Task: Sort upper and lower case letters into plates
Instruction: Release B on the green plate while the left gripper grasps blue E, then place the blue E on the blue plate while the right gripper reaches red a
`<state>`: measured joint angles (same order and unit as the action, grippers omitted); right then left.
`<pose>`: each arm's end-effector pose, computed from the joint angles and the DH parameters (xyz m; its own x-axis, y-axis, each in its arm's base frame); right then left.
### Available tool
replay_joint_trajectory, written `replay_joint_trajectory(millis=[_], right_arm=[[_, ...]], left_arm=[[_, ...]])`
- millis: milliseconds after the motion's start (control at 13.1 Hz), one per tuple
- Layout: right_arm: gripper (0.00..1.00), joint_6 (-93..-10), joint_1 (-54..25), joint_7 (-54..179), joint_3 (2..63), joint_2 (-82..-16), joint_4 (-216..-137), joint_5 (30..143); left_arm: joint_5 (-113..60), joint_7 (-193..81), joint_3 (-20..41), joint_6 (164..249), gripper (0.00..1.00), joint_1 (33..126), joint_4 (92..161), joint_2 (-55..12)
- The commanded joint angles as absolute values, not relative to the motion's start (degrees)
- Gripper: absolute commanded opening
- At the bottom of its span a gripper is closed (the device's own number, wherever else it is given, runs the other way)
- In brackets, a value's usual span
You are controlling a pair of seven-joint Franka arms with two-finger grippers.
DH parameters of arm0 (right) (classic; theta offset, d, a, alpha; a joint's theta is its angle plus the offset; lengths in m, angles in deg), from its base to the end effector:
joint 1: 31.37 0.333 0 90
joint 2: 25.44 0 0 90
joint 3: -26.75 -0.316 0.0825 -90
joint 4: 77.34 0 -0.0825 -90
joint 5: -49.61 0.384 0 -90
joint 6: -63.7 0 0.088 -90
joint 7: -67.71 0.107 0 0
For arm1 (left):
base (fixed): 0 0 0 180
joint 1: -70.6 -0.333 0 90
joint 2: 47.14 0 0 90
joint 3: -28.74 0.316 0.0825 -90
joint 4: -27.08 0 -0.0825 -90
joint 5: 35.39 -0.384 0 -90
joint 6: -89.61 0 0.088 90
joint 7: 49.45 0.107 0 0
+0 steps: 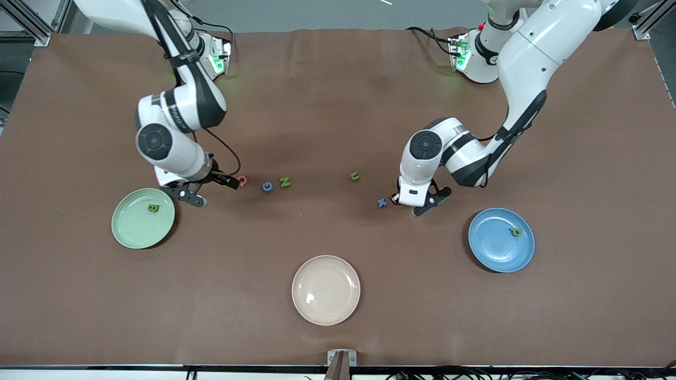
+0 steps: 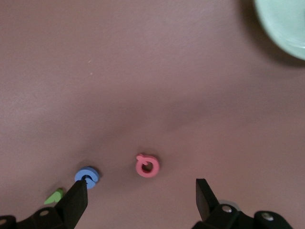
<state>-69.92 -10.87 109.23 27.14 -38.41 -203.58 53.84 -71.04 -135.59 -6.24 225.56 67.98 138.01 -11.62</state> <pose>0.5084 0.1875 0.2706 0.9045 -0.4134 -0.1047 -0.4126 -0.9104 0.0304 0.5307 -0.3126 0.2082 0.8461 0.5282 0.0713 0.5312 -0.8466 -0.0320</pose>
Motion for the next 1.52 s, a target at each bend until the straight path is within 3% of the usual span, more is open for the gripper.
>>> replay_joint_trajectory(millis=[0, 381, 609, 685, 761, 837, 1218, 1294, 1446], right_arm=[[1.00, -80.05, -8.79, 110.43, 27.63, -39.75, -209.16, 53.66], [1.00, -83.95, -7.99, 107.28, 27.63, -44.33, -209.35, 53.57], [1.00, -88.68, -7.64, 105.08, 27.63, -46.26, -211.10, 53.57], [1.00, -90.44, -7.73, 103.76, 27.54, -46.62, -212.24, 53.57], [1.00, -90.63, -7.64, 103.66, 27.54, -46.62, -212.51, 53.57], [1.00, -90.37, -7.64, 103.48, 27.54, -46.62, -212.69, 53.57], [1.00, -89.93, -7.56, 101.99, 27.54, -46.01, -213.92, 53.57], [0.95, -89.93, -7.55, 101.99, 27.45, -46.01, -213.92, 53.57], [0.73, -89.84, -7.29, 102.08, 27.45, -46.01, -213.92, 53.57]], left_arm=[[-71.96, -127.88, -6.68, 221.27, 0.02, 62.97, 135.28, -15.14], [-72.04, -112.49, -6.42, 221.44, 0.03, 50.93, 131.93, -12.43], [-72.22, -110.10, -6.15, 221.79, 0.20, 46.97, 130.79, -9.26], [-72.39, -109.66, -6.06, 221.79, 0.35, 46.09, 130.79, -9.08], [-72.57, -109.74, -6.06, 221.79, 0.77, 45.64, 130.79, -9.08], [-72.57, -110.87, -6.06, 221.79, 1.00, 45.64, 130.96, -9.08], [-71.78, -120.96, -9.84, 221.35, 1.00, 49.66, 131.49, -9.78], [-71.78, -125.00, -9.93, 221.35, 1.00, 52.73, 131.58, -9.70], [-71.78, -133.43, -9.93, 221.44, 1.00, 59.41, 131.23, -9.17]])
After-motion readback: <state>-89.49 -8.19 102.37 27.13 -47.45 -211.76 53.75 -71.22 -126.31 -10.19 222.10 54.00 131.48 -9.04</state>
